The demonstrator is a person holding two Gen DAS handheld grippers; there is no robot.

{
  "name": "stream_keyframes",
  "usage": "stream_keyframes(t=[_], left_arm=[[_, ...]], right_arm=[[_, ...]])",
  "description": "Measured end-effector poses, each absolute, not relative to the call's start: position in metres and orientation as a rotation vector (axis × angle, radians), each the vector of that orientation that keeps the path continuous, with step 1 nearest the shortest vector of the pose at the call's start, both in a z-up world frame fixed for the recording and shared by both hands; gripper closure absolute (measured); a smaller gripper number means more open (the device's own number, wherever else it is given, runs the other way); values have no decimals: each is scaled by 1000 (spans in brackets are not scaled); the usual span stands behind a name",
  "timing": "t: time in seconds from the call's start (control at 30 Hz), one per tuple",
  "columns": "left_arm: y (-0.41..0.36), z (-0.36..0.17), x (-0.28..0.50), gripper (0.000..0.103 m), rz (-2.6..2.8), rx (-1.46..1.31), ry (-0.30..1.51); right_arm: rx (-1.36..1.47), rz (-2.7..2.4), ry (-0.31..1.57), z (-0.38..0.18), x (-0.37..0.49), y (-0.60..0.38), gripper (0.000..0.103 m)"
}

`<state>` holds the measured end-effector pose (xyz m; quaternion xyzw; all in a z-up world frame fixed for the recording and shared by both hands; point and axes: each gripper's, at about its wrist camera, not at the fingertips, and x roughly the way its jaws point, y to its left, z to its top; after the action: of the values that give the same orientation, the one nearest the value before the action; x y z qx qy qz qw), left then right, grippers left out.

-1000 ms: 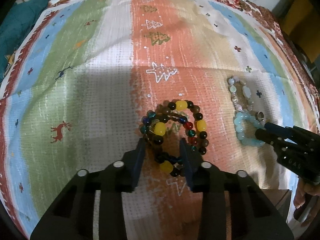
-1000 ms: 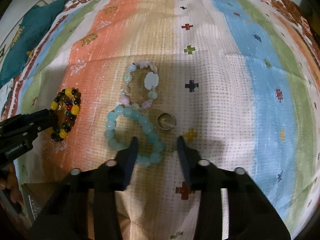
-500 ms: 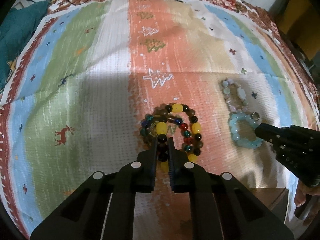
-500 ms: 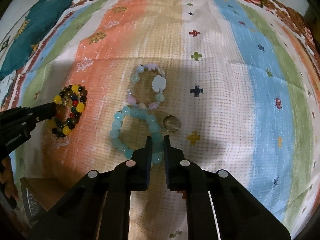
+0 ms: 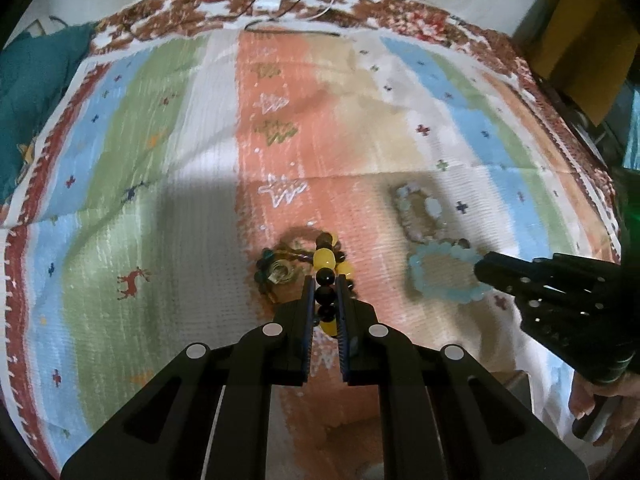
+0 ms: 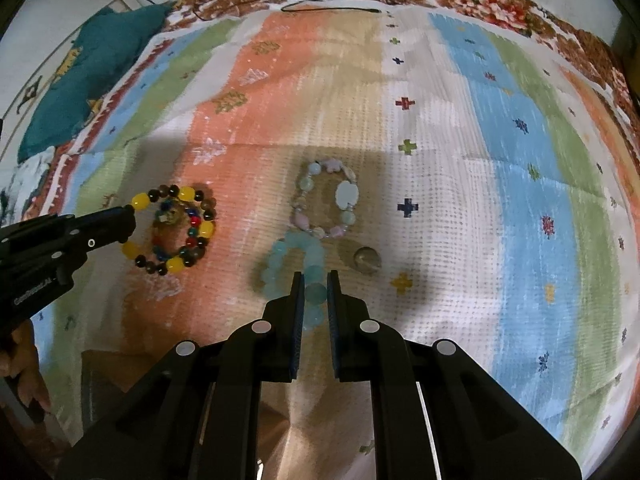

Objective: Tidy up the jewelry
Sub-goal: 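Carry the yellow bracelet with the left tool while the right tool carries the blue bracelet to the tin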

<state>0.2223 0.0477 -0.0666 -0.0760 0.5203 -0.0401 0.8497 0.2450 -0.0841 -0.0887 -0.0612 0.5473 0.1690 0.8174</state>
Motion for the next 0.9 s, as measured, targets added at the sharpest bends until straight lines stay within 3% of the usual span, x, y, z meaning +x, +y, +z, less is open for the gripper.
stream_keyframes(t=[0.9], left_arm=[[36, -27, 190, 94, -119, -162, 998]], right_arm=[[-130, 399, 1042, -38, 206, -86, 91]])
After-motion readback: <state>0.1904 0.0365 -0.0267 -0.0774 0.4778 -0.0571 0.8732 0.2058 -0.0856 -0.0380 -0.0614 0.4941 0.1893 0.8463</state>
